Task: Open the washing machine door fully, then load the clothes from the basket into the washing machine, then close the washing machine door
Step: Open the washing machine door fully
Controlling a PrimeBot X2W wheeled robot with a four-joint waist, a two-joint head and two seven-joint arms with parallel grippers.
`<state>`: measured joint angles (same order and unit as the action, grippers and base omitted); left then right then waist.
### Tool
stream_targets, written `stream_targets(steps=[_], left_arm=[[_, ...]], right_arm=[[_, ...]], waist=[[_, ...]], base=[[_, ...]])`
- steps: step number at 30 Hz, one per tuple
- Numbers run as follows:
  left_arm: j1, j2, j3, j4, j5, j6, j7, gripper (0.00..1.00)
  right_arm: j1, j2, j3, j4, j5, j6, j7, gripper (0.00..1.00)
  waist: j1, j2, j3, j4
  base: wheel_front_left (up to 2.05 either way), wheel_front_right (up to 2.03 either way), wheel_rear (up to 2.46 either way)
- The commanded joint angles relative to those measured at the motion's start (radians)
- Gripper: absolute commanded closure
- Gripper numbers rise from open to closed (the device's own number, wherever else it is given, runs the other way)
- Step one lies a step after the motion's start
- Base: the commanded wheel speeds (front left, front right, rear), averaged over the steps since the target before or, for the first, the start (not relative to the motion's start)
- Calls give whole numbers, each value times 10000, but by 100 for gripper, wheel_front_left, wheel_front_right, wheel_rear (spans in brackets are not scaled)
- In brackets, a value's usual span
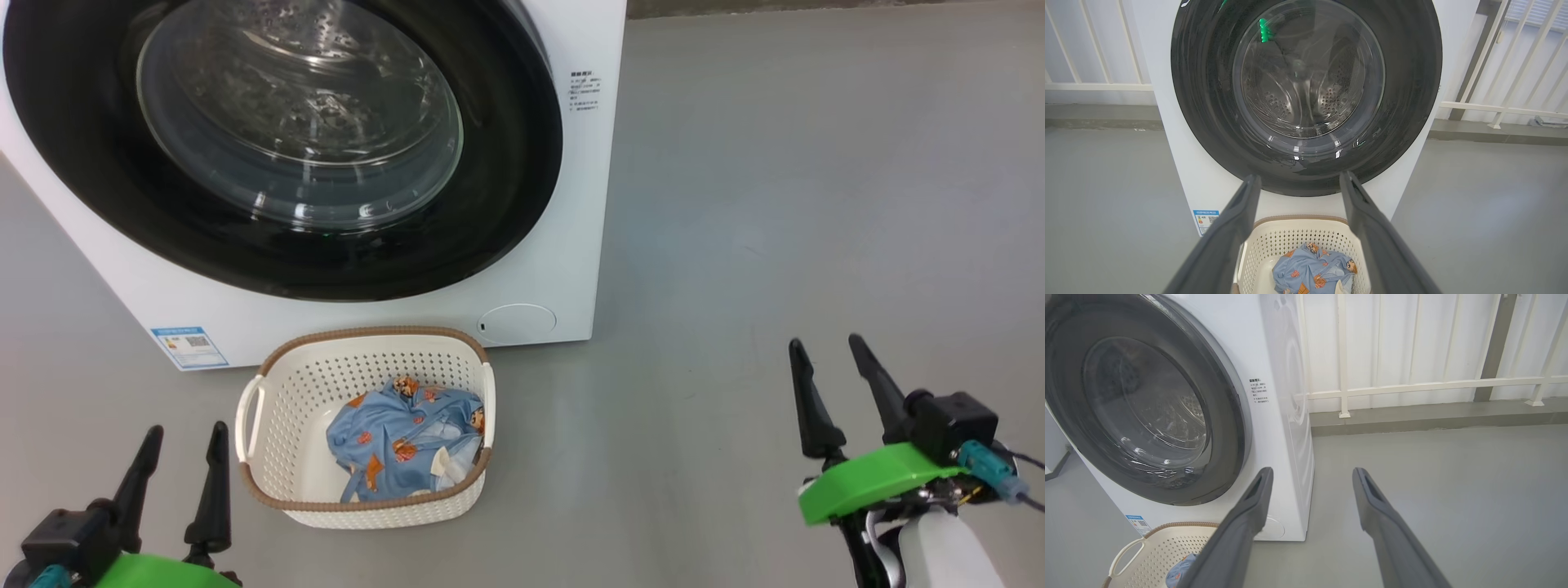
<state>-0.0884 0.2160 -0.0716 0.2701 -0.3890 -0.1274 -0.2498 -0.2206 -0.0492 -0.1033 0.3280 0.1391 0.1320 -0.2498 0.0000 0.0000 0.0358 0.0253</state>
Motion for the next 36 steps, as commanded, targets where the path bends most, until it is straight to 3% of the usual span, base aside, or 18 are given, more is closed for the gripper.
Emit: stream_targets(steps=[1, 16, 27, 28, 29, 30, 31, 32, 36], left_arm=[[-175, 225, 297, -313, 49, -33, -120, 0], [-105, 283, 98, -583, -141, -33, -120, 0], [-345, 443, -102, -713, -412, -33, -120, 0], [-390, 460, -125, -724, -432, -33, -120, 0], [-434, 477, -144, -732, -448, -33, -120, 0], [-476, 491, -161, -738, -465, -33, -120, 0], [-513, 503, -180, -738, -478, -33, -120, 0], [-538, 511, -198, -739, -488, -33, -120, 0], [-582, 542, -257, -750, -527, -33, -120, 0]], right_arm=[[-538, -10, 307, -350, 252, -13, -120, 0], [-2191, -10, -232, -666, 2350, -13, -120, 0], [-3592, -10, -437, 71, 6963, -13, 251, 2], [-3722, -10, -393, 110, 7446, -13, 380, 13], [-3833, -10, -416, 208, 7840, -13, 489, 31], [-3960, -10, -460, 293, 8127, -13, 559, 60], [-4094, -10, -490, 386, 8494, -13, 663, 77], [-4221, -10, -520, 482, 8743, -13, 766, 100], [-4670, -10, -635, 859, 9396, -13, 1245, 100]], waist=[[0, 0, 18, 20], [0, 0, 489, 321], [0, 0, 1165, 582], [0, 0, 1238, 604], [0, 0, 1299, 622], [0, 0, 1358, 642], [0, 0, 1401, 660], [0, 0, 1434, 677], [0, 0, 1577, 750]], base=[[0, 0, 0], [0, 0, 0], [0, 0, 0], [0, 0, 0], [0, 0, 0], [0, 0, 0], [0, 0, 0], [0, 0, 0], [0, 0, 0]])
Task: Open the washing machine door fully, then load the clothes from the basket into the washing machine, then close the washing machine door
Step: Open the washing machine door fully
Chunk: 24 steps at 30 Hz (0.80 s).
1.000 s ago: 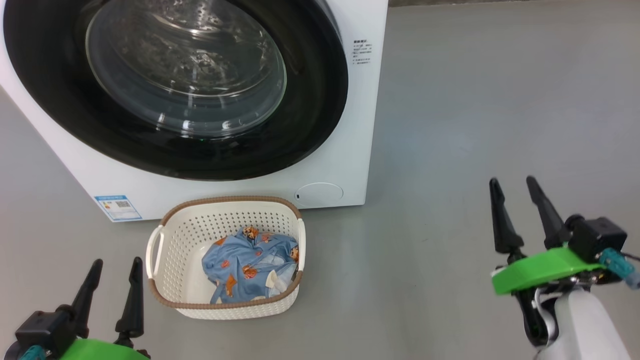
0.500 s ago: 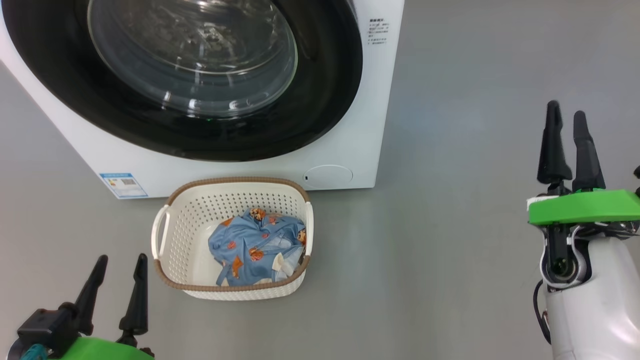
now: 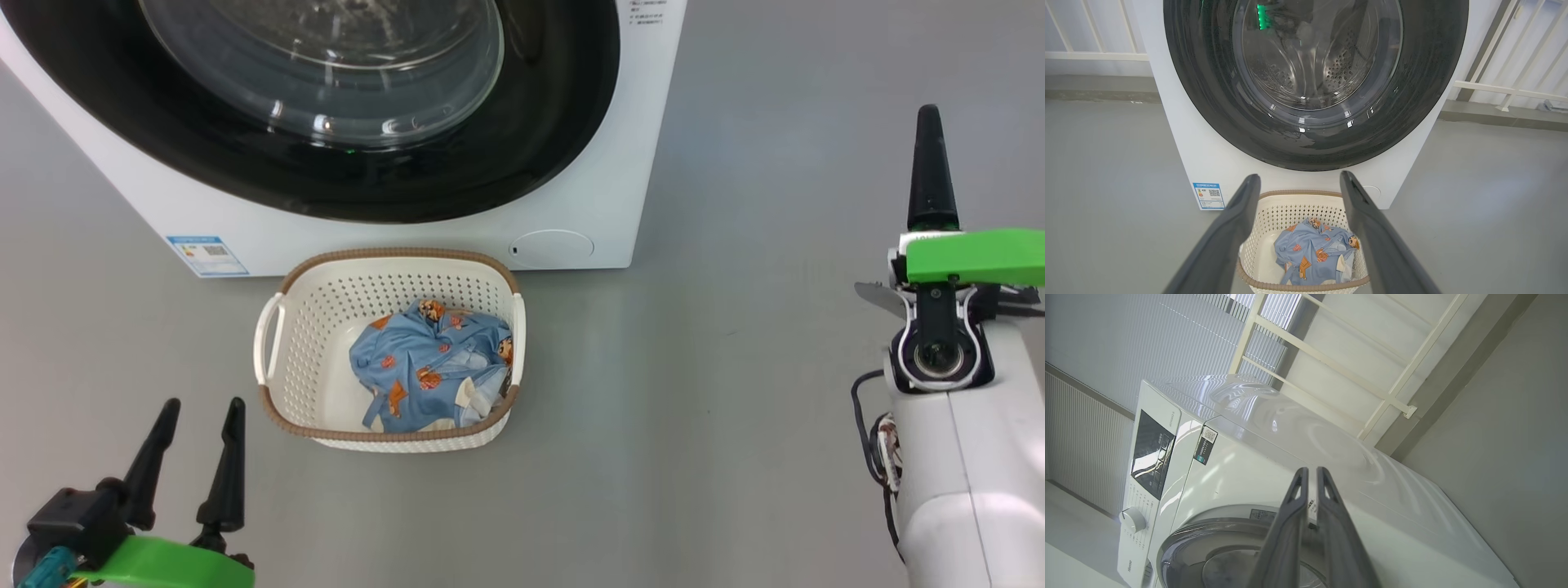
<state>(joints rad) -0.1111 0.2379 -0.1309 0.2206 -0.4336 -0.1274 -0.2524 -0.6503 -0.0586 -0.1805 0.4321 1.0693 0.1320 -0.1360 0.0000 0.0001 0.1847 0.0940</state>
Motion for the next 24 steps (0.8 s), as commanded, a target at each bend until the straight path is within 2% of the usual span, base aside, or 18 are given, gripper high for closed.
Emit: stream_targets(steps=[1, 6, 18, 24], left_arm=[[-370, 335, 328, -262, -93, -33, -93, 0], [-460, 382, 310, -327, -162, -33, -93, 0], [-844, 340, 123, -582, -392, -33, -93, 0], [-1074, 335, -7, -676, -527, -33, -93, 0]], right_arm=[[-491, 84, 104, -95, 227, -13, 247, 100], [-1260, 84, -268, 409, 311, -13, 994, 100], [-3910, 82, -1259, 1900, -361, -13, 3533, 100], [-5063, 83, -1676, 2670, -692, -13, 4153, 100]], waist=[[0, -1, 128, 84], [0, -1, 390, 174], [0, -1, 1236, 373], [0, -1, 1576, 481]], base=[[0, 0, 0], [0, 0, 0], [0, 0, 0], [0, 0, 0]])
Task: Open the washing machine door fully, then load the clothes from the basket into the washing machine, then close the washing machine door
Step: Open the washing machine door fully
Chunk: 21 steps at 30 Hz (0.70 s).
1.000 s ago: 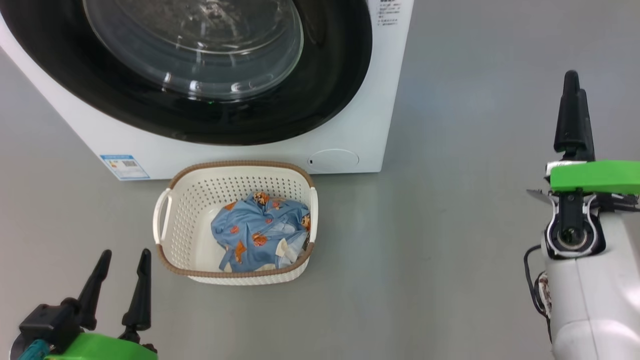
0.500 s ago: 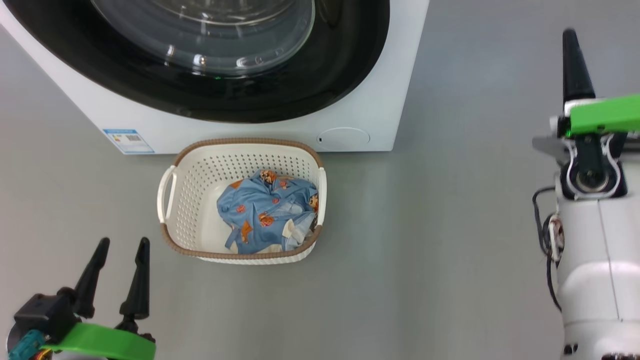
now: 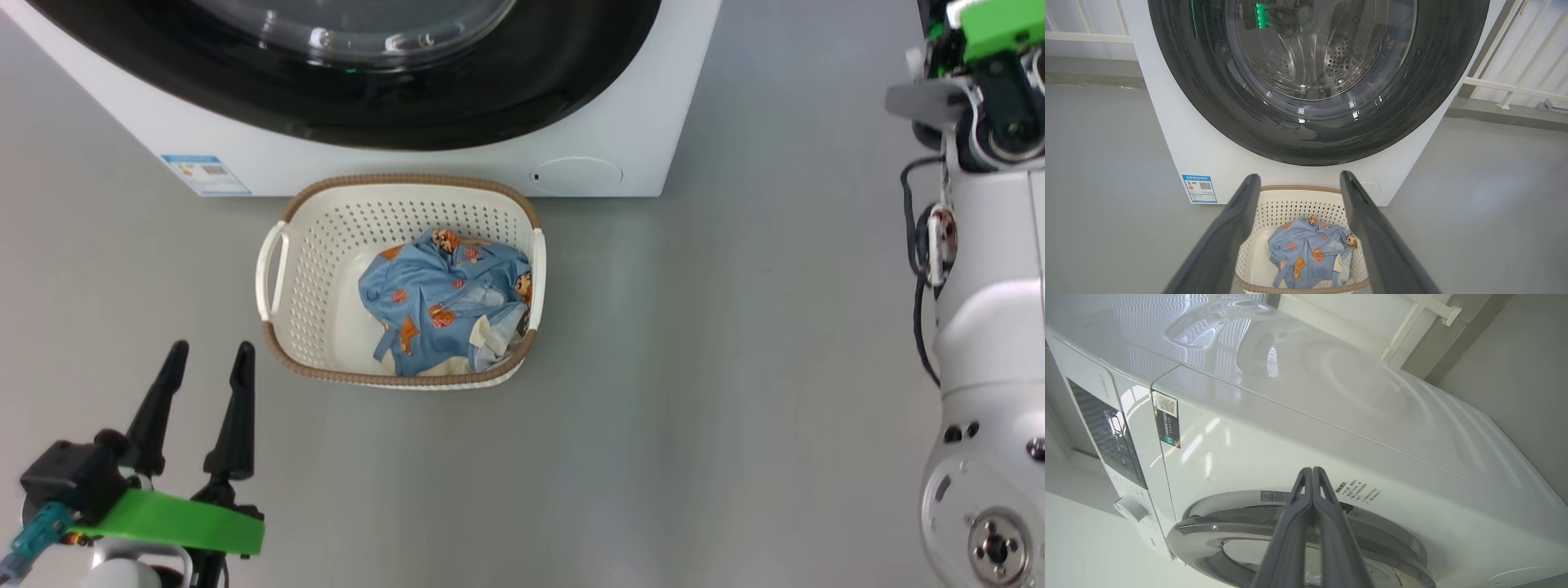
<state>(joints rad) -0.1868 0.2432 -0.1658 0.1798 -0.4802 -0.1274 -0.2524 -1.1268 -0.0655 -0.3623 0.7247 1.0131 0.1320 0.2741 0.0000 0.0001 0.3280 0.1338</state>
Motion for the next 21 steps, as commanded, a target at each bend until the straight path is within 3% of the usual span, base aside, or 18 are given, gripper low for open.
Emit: stream_targets(steps=[1, 12, 21], left_arm=[[-366, 285, 306, -287, -85, -33, -93, 0], [-851, 231, 105, -371, -382, -33, -93, 0], [-1053, 59, 8, -340, -488, -33, -93, 0]], right_arm=[[-507, 152, 97, -67, -222, -13, 214, 100], [-2352, 152, -101, 1538, -1252, -13, 981, 100], [-3443, 152, 234, 2831, -1725, -13, 780, 100]], waist=[[0, -1, 210, 114], [0, -1, 783, 493], [0, -1, 1016, 750]], base=[[0, 0, 0], [0, 0, 0], [0, 0, 0]])
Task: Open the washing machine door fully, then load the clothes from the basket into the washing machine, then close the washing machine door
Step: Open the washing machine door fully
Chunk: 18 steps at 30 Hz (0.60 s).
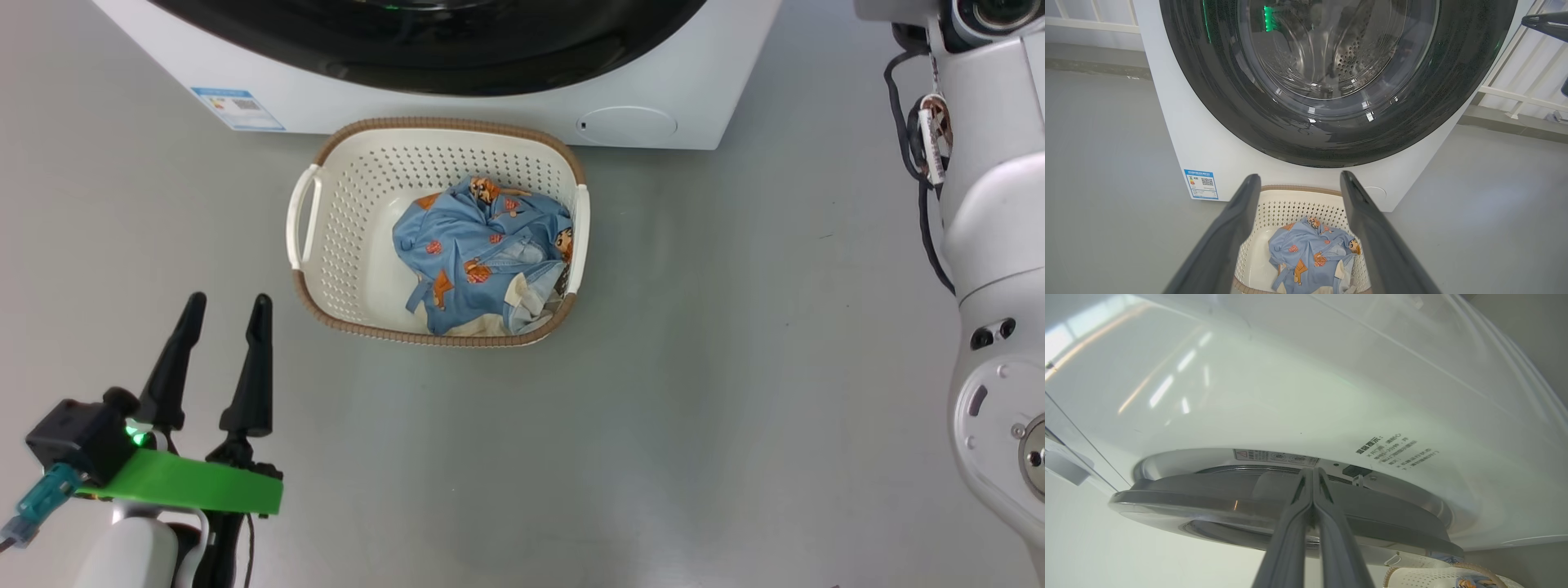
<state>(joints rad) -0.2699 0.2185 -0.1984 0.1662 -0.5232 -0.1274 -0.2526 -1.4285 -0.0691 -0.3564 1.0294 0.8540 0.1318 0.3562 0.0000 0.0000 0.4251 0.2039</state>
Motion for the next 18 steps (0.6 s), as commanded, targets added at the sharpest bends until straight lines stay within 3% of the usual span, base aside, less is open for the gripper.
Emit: stream_targets(steps=[1, 18], left_arm=[[-243, 290, 313, -205, -67, -33, -92, 0], [-369, 67, 202, -273, -227, -33, -92, 0]], right_arm=[[-538, 189, 220, -68, -191, -11, -74, 100], [-2074, 189, -172, 1947, -1476, -11, -1301, 100]], waist=[[0, 0, 71, 74], [0, 0, 417, 535]], base=[[0, 0, 0], [0, 0, 0]])
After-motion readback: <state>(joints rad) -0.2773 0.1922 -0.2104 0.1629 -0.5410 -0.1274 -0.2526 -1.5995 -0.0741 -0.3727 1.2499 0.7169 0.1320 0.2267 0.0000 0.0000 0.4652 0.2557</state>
